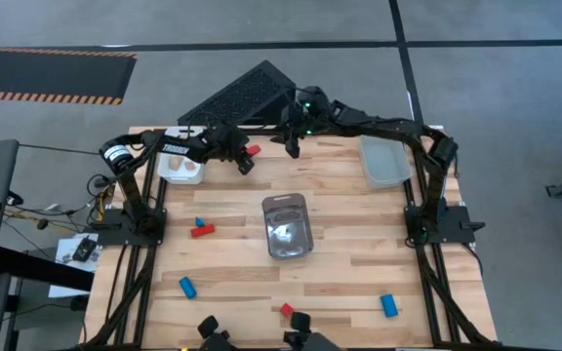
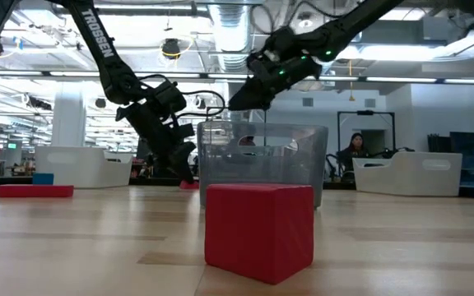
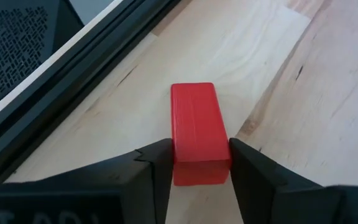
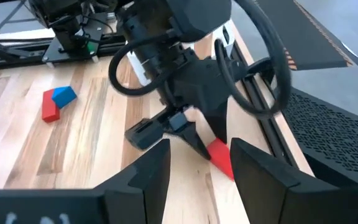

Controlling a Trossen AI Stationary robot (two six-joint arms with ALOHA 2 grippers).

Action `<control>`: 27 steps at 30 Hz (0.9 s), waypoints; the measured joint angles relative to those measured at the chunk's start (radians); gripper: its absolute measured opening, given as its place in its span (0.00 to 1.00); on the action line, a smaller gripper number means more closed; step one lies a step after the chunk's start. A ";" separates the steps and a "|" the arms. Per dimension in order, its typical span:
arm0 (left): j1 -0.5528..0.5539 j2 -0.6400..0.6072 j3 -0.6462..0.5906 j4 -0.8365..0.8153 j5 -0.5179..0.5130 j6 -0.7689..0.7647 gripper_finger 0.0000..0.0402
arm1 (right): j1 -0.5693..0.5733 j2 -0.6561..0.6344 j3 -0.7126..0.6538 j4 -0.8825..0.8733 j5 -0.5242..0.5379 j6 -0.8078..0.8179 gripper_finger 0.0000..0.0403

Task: Sort & place blocks by color
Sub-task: Put the top red block into the gray bin

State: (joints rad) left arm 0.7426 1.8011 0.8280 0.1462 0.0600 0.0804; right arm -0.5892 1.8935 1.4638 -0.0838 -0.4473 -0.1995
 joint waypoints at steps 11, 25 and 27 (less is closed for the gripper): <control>-0.057 -0.001 0.078 0.026 0.020 -0.065 0.27 | -0.051 -0.365 -0.487 0.298 0.014 0.104 0.38; -0.304 0.035 0.222 0.247 0.041 -0.036 0.30 | 0.251 -0.837 -0.818 0.369 0.426 0.132 0.30; -0.320 0.054 0.224 0.320 0.053 -0.051 0.29 | 0.260 -0.919 -0.873 0.491 0.416 0.158 0.30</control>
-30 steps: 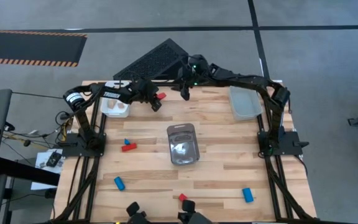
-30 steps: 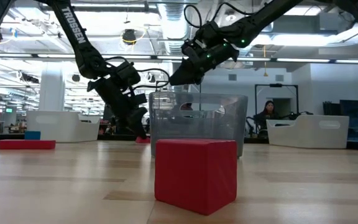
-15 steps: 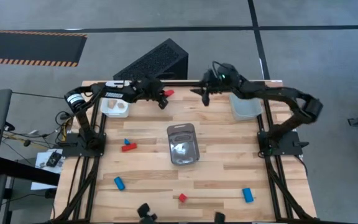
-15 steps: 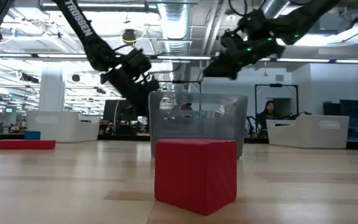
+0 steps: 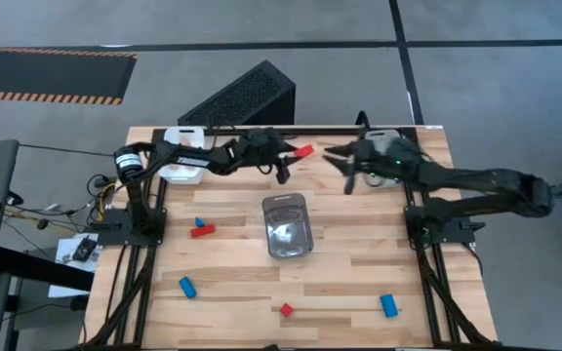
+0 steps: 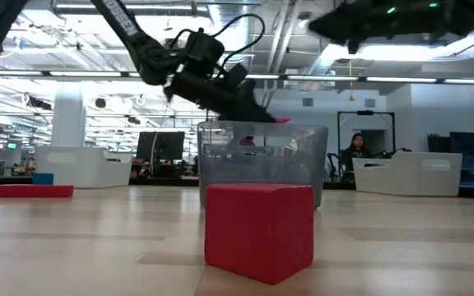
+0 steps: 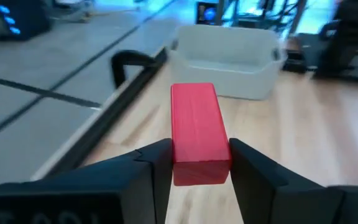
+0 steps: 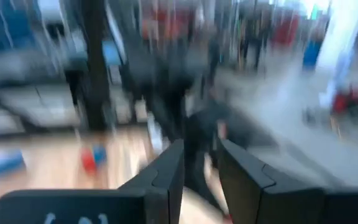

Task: Sort & place blocks by color
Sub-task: Put the top red block into the gray bin

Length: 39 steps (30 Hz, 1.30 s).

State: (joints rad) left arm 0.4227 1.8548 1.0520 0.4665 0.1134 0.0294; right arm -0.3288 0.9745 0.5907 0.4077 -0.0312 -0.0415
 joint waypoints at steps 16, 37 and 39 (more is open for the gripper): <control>-0.109 0.287 0.401 0.022 0.110 -0.038 0.28 | -0.002 -0.343 -0.148 0.187 -0.077 0.036 0.29; -0.128 0.792 1.226 -0.311 0.139 -0.031 0.28 | -0.032 -0.558 -0.148 -0.299 0.084 0.037 0.19; -0.128 0.826 1.279 -0.310 0.145 -0.031 0.28 | -0.032 -0.558 -0.148 -0.300 0.084 0.036 0.18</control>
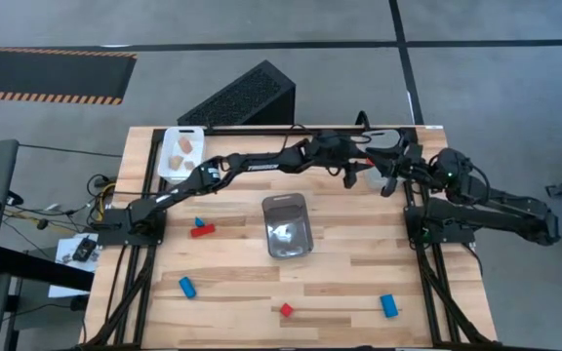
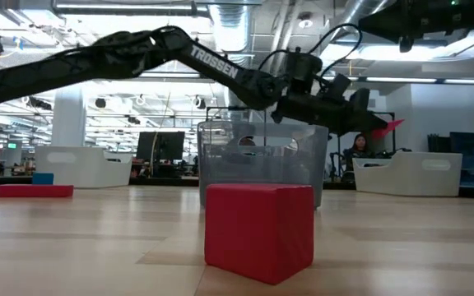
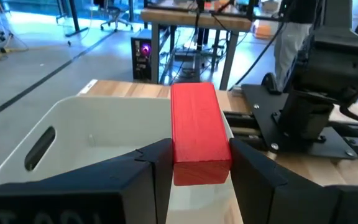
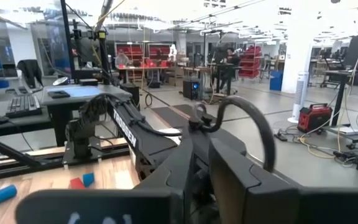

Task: Sort & place blocks by color
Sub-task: Put the top red block into the gray bin

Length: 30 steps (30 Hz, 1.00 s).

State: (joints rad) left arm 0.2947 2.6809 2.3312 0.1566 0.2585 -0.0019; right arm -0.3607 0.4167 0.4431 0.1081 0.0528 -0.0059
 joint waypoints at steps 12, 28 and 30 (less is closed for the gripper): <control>0.005 0.042 0.014 0.088 -0.020 -0.001 0.28 | 0.000 0.002 0.000 0.005 0.000 -0.002 0.17; 0.046 -0.095 0.009 -0.221 -0.001 0.068 0.25 | 0.005 -0.087 0.001 -0.138 0.004 -0.022 0.17; 0.057 -0.113 -0.018 -0.237 -0.002 0.067 0.25 | 0.017 -0.125 0.001 -0.157 0.009 -0.021 0.17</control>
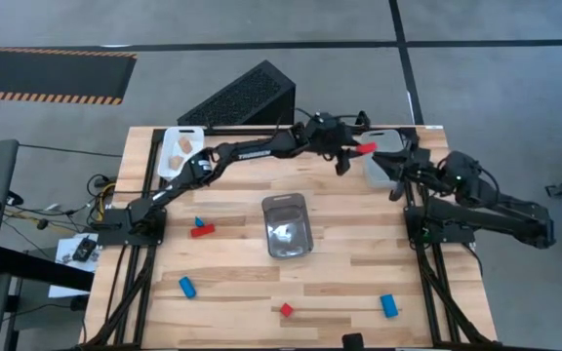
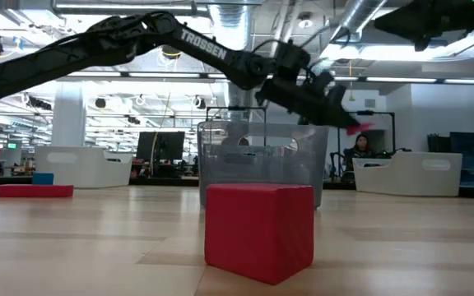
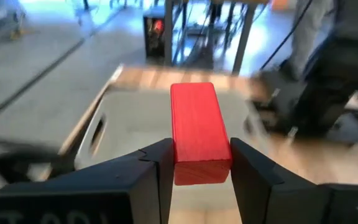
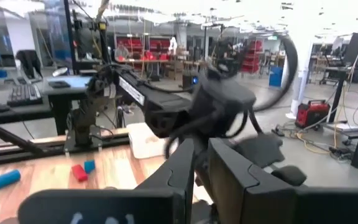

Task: Sort & place blocks by color
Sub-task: Put the top red block into the gray bin

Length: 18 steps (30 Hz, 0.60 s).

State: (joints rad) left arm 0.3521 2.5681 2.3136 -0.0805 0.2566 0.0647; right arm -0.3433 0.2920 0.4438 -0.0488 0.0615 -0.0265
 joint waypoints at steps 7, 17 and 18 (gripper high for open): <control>0.006 -0.043 -0.081 0.014 -0.021 0.036 0.24 | 0.063 -0.075 0.000 -0.061 0.056 0.003 0.17; -0.012 -0.100 -0.081 0.022 -0.061 0.104 0.24 | 0.102 -0.071 0.000 -0.296 0.379 0.120 0.17; -0.016 -0.101 -0.081 0.037 -0.067 0.118 0.24 | 0.100 -0.071 0.000 -0.339 0.407 0.161 0.17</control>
State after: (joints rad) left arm 0.3361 2.4675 2.2330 -0.0440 0.1892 0.1825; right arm -0.2435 0.2207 0.4438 -0.3882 0.4682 0.1343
